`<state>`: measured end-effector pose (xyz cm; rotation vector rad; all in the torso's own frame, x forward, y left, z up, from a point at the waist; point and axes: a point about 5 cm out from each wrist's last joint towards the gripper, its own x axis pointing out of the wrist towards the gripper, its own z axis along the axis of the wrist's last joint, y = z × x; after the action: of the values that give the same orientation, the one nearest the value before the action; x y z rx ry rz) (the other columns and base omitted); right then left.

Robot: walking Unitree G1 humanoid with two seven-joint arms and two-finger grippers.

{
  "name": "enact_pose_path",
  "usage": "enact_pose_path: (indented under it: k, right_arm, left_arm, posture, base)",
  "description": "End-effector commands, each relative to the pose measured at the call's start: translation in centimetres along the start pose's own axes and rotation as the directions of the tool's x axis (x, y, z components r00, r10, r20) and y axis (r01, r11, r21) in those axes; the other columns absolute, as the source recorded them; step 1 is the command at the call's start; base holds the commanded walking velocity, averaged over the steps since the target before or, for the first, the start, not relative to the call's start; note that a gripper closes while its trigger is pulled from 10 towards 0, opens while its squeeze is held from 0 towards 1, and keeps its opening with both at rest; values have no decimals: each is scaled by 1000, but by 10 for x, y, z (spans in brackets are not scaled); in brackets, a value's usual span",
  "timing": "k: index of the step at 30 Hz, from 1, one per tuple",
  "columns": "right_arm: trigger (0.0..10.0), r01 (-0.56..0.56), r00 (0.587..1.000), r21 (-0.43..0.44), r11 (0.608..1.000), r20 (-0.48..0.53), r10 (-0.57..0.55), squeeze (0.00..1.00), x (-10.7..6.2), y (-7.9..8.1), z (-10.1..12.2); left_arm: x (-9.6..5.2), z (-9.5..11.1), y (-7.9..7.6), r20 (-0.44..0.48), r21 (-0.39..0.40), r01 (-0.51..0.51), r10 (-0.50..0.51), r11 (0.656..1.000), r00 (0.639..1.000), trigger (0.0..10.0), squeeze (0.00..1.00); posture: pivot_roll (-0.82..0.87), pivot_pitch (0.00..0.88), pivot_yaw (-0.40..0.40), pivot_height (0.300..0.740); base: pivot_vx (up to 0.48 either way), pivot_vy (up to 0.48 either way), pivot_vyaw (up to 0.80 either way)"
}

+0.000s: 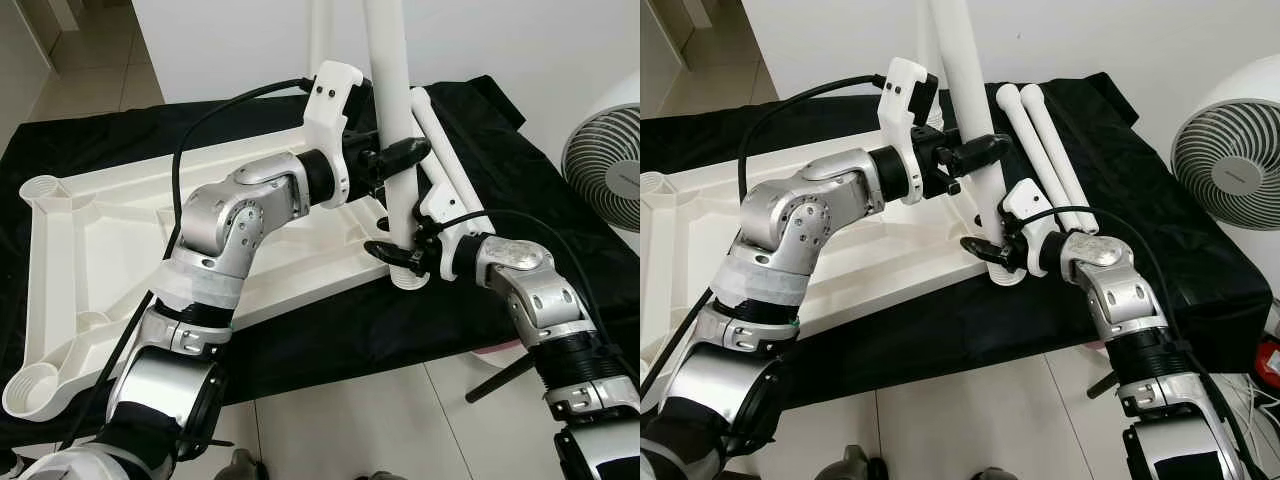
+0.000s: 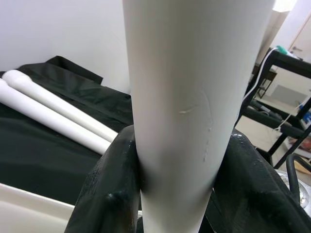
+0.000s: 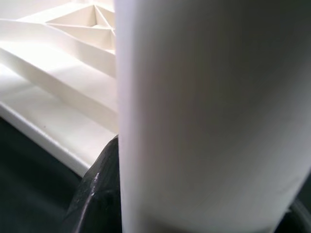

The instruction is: Building children table

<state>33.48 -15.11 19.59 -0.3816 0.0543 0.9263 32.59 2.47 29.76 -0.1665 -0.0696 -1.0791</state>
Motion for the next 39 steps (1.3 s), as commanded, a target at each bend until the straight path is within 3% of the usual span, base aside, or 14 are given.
enact_pose_path:
  k: [1,4,5,6,7,8,15,16,17,18,30,31,35,39]
  right_arm:
    - [10000,48,999,13,999,0,-48,31,-3,-5,-2]
    - [10000,87,996,26,996,14,-87,24,-2,-8,-1]
    - [10000,102,995,32,994,17,-102,216,-2,-9,-1]
    - [10000,127,991,42,991,23,-129,1000,-1,-11,0]
    - [10000,144,989,49,988,27,-145,1000,-1,-12,0]
    - [10000,169,985,59,984,36,-171,1000,0,-14,1]
    - [10000,304,950,63,951,60,-307,1000,2,-21,8]
    - [10000,330,940,69,941,64,-334,902,4,-22,9]
    - [10000,355,931,83,931,64,-360,141,5,-22,9]
    - [10000,386,918,78,919,67,-391,0,7,-22,11]
    - [10000,610,785,62,790,92,-613,0,36,-7,24]
    - [10000,670,734,48,741,108,-670,0,42,-4,29]
    - [10000,749,654,34,662,121,-746,0,47,-1,33]
    - [10000,779,622,4,627,112,-775,0,53,2,36]
  left_arm:
    - [-3,10,7,25,23,-87,86,996,996,2196,0]
    - [-2,12,8,33,23,-104,103,994,994,2431,0]
    - [-2,13,9,39,21,-111,110,994,993,39,0]
    - [-2,15,9,46,22,-120,119,993,992,784,0]
    - [-1,16,10,49,21,-126,125,992,991,784,0]
    - [-1,18,10,56,22,-137,136,990,989,10000,0]
    - [1,28,13,86,78,-212,205,974,975,10000,0]
    - [1,29,15,85,112,-242,233,964,969,10000,0]
    - [2,30,17,87,135,-264,254,955,963,10000,0]
    - [2,31,18,92,151,-284,273,947,958,10000,0]
    - [14,40,6,154,185,-361,336,914,929,10000,0]
    - [18,40,2,161,195,-358,331,913,930,10000,0]
    - [23,42,-4,172,194,-347,316,918,933,10000,0]
    - [26,43,-8,176,202,-339,306,919,936,10000,0]
  posture:
    - [-90,75,30,740]
    - [-90,75,30,740]
    - [-90,75,32,740]
    - [-90,75,32,740]
    - [-90,75,32,740]
    - [-92,75,32,740]
    - [-97,81,35,740]
    - [-97,82,35,740]
    - [-97,82,35,740]
    - [-99,86,37,740]
    - [-100,84,42,740]
    - [-100,84,42,740]
    - [-98,84,45,740]
    - [-100,83,48,740]
  base:
    - [0,0,0]
    - [0,0,0]
    - [0,0,0]
    - [0,0,0]
    - [0,0,0]
    - [0,0,0]
    - [0,0,0]
    - [0,0,0]
    - [0,0,0]
    - [0,0,0]
    - [0,0,0]
    - [0,0,0]
    - [0,0,0]
    - [0,0,0]
